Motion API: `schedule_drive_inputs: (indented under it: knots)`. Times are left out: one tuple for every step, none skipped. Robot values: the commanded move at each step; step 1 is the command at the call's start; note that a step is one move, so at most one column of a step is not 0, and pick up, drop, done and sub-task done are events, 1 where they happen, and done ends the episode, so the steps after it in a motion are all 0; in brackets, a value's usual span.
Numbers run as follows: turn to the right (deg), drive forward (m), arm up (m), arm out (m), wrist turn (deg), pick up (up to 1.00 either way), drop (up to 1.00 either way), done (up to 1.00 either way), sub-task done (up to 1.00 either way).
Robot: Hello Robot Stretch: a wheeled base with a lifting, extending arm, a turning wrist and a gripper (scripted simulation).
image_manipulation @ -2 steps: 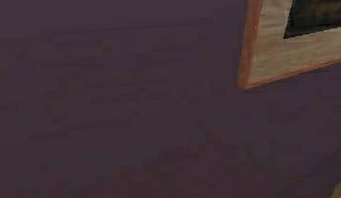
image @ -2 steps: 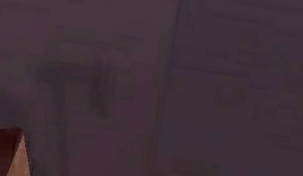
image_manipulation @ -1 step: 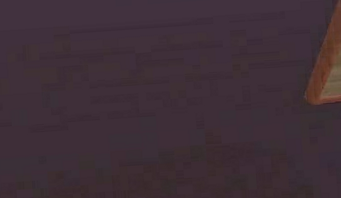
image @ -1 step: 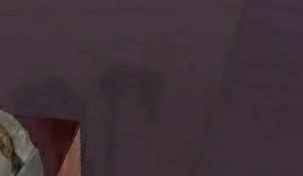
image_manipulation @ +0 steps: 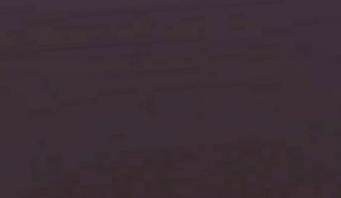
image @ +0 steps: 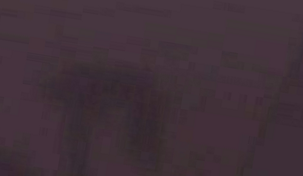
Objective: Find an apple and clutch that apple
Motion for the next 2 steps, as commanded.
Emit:
schedule_drive_inputs:
  knots:
    - [-45.0,0.00,0.00,0.00,0.0,0.00,0.00,0.00,0.00]
    - [-45.0,0.00,0.00,0.00,0.0,0.00,0.00,0.00,0.00]
